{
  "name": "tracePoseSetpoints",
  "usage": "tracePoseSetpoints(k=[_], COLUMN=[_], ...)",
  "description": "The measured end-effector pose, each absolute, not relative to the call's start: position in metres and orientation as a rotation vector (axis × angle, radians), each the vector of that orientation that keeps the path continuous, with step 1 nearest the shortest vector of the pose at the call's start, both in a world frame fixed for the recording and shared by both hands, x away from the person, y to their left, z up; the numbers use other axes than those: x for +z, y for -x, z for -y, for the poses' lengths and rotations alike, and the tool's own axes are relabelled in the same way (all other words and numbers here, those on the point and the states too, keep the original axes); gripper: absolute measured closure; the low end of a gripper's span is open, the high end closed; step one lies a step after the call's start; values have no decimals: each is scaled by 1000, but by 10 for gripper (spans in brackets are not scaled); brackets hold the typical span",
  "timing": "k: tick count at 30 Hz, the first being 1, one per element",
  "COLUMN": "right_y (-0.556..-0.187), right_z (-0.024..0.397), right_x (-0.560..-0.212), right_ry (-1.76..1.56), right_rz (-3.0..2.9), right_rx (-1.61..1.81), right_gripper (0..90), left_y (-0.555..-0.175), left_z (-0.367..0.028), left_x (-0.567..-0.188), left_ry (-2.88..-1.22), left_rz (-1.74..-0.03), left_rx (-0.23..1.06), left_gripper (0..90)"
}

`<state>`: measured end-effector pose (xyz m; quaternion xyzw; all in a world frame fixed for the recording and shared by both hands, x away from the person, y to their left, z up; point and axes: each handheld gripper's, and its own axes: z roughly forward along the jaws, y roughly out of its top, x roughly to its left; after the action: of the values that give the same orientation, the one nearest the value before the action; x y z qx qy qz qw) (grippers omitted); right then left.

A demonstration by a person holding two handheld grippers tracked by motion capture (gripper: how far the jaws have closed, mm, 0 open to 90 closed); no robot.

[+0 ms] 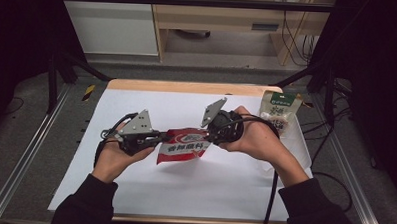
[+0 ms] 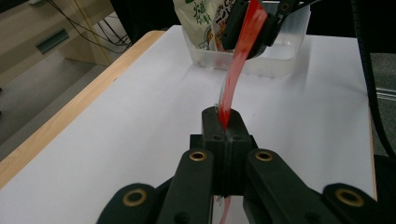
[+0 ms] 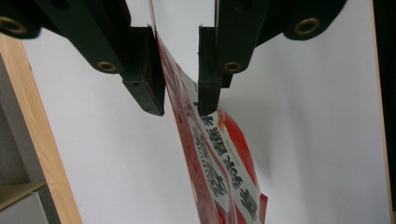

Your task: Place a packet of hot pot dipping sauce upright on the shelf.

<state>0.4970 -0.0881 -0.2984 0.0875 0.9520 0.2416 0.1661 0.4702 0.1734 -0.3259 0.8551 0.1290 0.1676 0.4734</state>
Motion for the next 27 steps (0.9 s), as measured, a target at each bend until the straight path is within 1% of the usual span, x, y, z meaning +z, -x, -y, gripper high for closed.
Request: tracePoseSetpoints(k=[11,21,27], right_y=[-496,-499,-502], right_z=[87,82,79], right_x=[-301,-291,-284], right_ry=[-227,-250,-239], right_rz=[-2723,-2714,-2708], right_rx=[684,636,583], right_gripper=[895,900,900], left_y=[-470,-472,-474], left_z=[-176,-178,-179], left_x=[-326,-329,-333], left_ry=[-2074,-2050,-2029], left_rz=[-327,-366,-398], left_rx=[396,385,380], left_gripper=[900,900,880])
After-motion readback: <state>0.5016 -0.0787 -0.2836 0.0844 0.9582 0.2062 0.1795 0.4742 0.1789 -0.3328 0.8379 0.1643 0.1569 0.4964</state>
